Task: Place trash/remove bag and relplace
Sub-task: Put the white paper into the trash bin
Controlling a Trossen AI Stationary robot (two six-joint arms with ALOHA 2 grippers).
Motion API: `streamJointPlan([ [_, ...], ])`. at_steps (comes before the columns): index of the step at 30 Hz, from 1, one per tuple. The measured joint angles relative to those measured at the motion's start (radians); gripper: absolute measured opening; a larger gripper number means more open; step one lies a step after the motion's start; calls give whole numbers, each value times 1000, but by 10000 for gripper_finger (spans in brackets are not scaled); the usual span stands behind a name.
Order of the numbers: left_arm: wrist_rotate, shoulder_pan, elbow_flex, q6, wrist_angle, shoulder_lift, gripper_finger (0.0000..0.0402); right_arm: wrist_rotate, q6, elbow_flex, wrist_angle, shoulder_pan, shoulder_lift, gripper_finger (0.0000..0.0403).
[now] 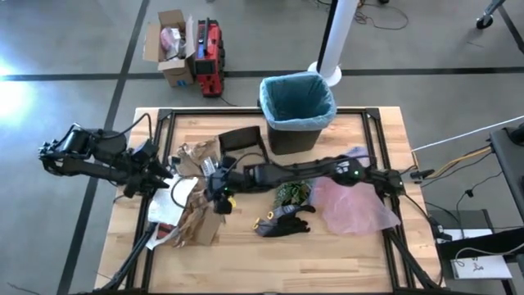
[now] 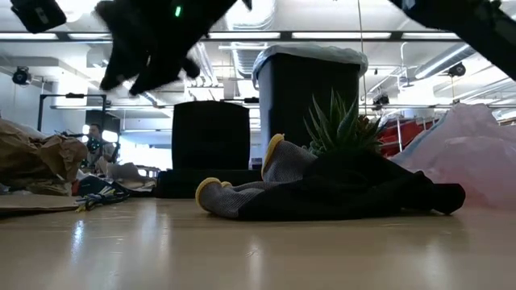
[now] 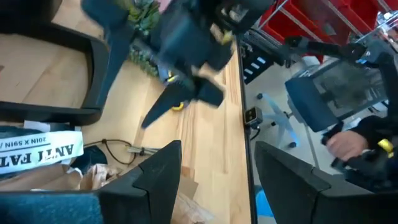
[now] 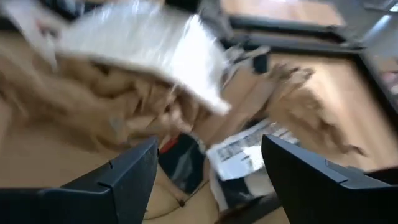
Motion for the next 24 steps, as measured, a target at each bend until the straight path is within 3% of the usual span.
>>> streamJointPlan([
  [5, 0, 0, 0, -34, -2, 0, 190, 9, -118, 0, 13, -1, 58, 283],
  [10, -1, 0, 0, -44, -2, 0, 190, 94, -260, 0, 19, -12, 118, 279],
  [17, -25, 0, -2, -48, -1, 12, 190, 162, -298, 0, 70, -45, 166, 247],
  [24, -29, 1, -2, -52, -1, 42, 190, 117, -316, -9, 187, -90, 165, 203],
])
